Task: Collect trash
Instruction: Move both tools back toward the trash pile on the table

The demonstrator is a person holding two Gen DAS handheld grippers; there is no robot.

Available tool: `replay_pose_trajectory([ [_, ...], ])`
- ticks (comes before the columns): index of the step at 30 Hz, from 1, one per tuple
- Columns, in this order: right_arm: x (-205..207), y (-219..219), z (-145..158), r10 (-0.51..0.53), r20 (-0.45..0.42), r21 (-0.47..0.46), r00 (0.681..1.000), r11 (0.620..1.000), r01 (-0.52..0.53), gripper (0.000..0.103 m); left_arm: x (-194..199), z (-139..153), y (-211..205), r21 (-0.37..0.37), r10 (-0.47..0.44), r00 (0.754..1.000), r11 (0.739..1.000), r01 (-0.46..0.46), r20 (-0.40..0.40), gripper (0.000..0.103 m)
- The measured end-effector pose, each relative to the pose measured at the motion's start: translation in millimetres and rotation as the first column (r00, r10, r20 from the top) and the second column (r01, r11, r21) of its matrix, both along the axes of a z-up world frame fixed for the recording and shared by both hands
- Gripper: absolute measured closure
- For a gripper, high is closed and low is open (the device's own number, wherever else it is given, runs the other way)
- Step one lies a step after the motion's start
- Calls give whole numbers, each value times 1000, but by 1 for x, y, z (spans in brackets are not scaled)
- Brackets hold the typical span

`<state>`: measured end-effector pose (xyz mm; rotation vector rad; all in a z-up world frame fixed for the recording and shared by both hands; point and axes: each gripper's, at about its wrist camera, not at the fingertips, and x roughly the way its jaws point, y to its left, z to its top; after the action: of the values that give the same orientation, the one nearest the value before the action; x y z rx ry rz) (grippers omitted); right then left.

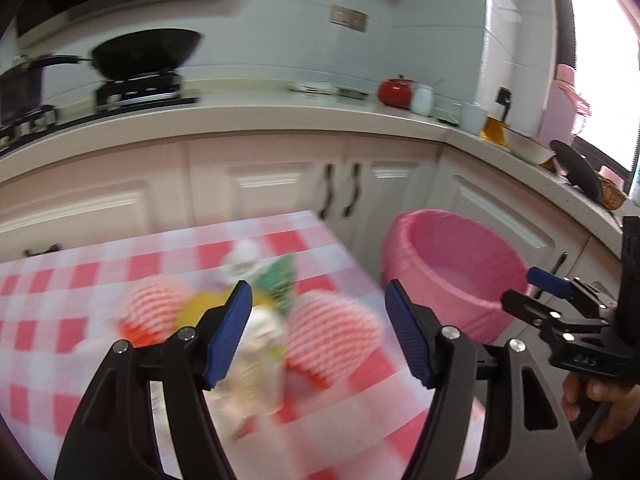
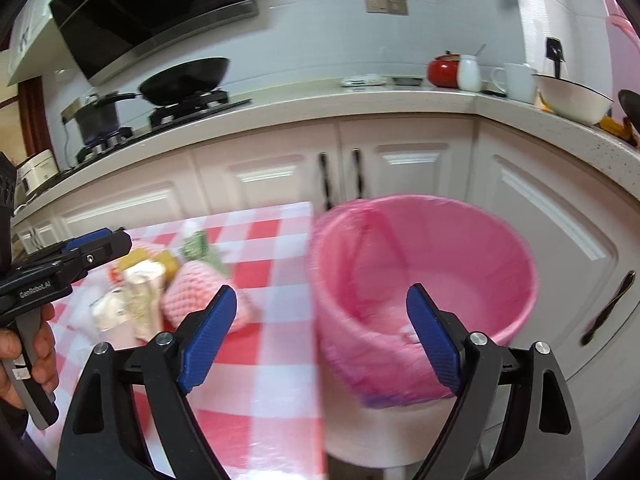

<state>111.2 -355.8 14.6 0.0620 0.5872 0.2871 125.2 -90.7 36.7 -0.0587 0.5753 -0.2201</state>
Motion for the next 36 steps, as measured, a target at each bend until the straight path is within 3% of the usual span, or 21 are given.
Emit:
replay_pose_trajectory([
  [12, -48, 87, -24, 121, -72, 37, 990, 992, -119, 18, -72, -21, 107, 7, 187, 982, 982, -187, -24, 36],
  [21, -58, 148, -34, 208, -120, 13, 971, 978, -208, 17, -99, -35, 139, -5, 242, 969, 970, -242, -53, 36],
  [36, -51, 218, -51, 207, -196, -54, 959, 974, -221, 17, -115, -47, 185, -34, 313, 946, 948, -316, -81, 35],
])
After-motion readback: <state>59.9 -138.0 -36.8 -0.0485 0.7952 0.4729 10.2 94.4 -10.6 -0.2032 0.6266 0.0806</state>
